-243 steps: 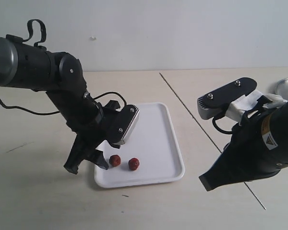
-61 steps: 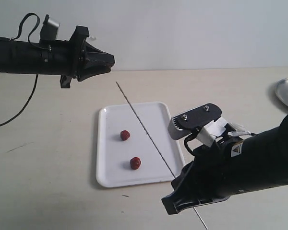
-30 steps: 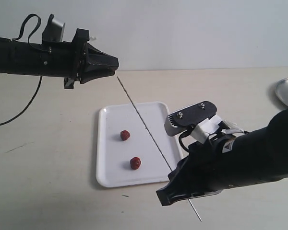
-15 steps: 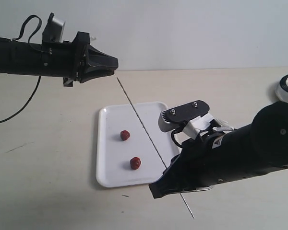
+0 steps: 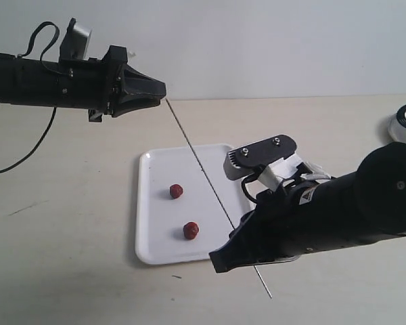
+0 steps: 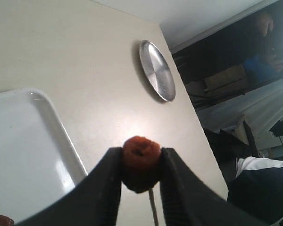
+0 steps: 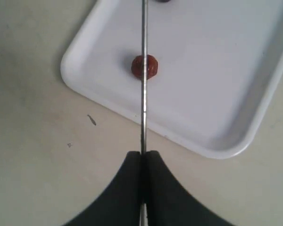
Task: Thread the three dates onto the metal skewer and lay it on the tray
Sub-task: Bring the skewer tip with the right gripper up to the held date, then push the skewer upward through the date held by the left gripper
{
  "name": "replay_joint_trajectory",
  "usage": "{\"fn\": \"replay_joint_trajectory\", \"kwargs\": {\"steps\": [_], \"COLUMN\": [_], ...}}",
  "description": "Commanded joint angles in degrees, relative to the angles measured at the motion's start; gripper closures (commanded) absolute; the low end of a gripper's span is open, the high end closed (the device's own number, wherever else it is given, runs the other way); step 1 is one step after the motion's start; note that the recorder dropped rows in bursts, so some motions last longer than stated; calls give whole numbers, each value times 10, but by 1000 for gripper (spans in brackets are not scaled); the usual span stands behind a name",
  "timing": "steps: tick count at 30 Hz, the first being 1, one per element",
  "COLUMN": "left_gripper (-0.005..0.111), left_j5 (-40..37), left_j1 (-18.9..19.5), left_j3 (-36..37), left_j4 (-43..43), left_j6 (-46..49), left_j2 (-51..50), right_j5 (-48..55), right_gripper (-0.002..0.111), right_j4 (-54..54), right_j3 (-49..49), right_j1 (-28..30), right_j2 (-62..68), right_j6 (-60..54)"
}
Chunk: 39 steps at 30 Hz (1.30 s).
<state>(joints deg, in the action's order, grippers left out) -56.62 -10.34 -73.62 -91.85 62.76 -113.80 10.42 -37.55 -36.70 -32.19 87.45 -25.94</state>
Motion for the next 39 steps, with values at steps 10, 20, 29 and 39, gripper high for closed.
{"fn": "replay_joint_trajectory", "kwargs": {"steps": [10, 20, 29, 39], "left_gripper": [80, 80, 80, 80], "left_j5": [-6, -9, -19, -36], "left_j1": [-4, -4, -4, -4], "left_j3": [1, 1, 1, 1], "left_j4": [-2, -2, -2, -1], "left_j6": [4, 4, 15, 15], "left_j2": [0, 0, 0, 0], "right_j5": [15, 8, 4, 15], "right_gripper": [108, 108, 108, 108], "right_j4": [0, -6, -10, -11], "right_j3": [-33, -37, -45, -118], "right_j1": [-2, -2, -2, -2], "right_j2": [0, 0, 4, 66], "right_j6": [-10, -8, -9, -9]}}
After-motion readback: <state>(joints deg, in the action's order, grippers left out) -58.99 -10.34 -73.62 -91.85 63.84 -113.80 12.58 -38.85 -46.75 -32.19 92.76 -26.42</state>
